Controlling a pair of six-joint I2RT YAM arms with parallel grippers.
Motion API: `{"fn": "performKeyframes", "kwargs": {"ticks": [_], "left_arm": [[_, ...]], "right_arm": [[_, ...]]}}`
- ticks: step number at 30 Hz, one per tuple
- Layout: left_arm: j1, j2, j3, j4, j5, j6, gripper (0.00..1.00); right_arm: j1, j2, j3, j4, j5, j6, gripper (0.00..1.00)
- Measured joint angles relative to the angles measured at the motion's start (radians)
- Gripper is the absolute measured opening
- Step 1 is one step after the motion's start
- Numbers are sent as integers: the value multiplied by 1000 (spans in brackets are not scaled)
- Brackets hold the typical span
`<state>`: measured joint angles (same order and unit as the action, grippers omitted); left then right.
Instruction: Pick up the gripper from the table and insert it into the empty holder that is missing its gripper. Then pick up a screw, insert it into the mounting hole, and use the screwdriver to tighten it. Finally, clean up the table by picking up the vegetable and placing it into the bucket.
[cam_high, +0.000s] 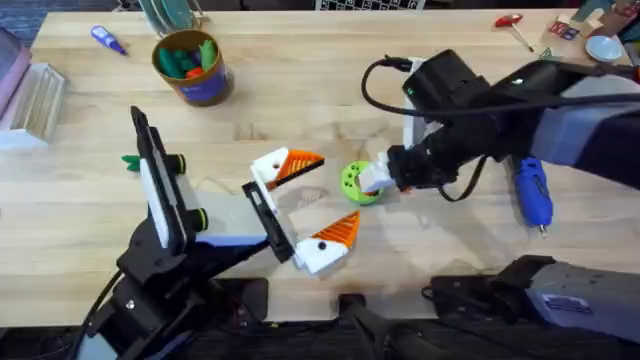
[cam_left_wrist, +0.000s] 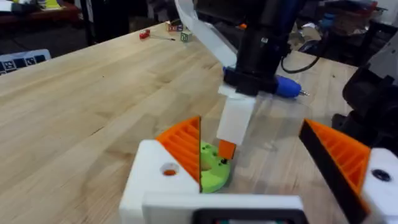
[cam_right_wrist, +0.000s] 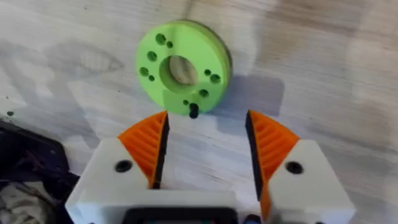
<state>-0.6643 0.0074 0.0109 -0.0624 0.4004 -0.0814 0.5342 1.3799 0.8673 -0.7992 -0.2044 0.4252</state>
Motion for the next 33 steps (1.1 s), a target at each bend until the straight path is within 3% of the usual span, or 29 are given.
{"fn": "performKeyframes", "kwargs": {"ticks": [4, 8, 18, 24, 33], "left_arm": [[0, 0, 0, 0, 0, 0, 985], [0, 0, 0, 0, 0, 0, 985], [0, 0, 0, 0, 0, 0, 985], [0, 0, 0, 0, 0, 0, 985], [0, 0, 0, 0, 0, 0, 986]], "right_arm": [[4, 36, 0, 3, -2, 48, 587], [4, 42, -1, 11, -3, 69, 531], [15, 42, -1, 31, -22, 100, 478], [27, 42, -1, 36, -26, 103, 370], [27, 42, -1, 41, -26, 103, 360]]}}
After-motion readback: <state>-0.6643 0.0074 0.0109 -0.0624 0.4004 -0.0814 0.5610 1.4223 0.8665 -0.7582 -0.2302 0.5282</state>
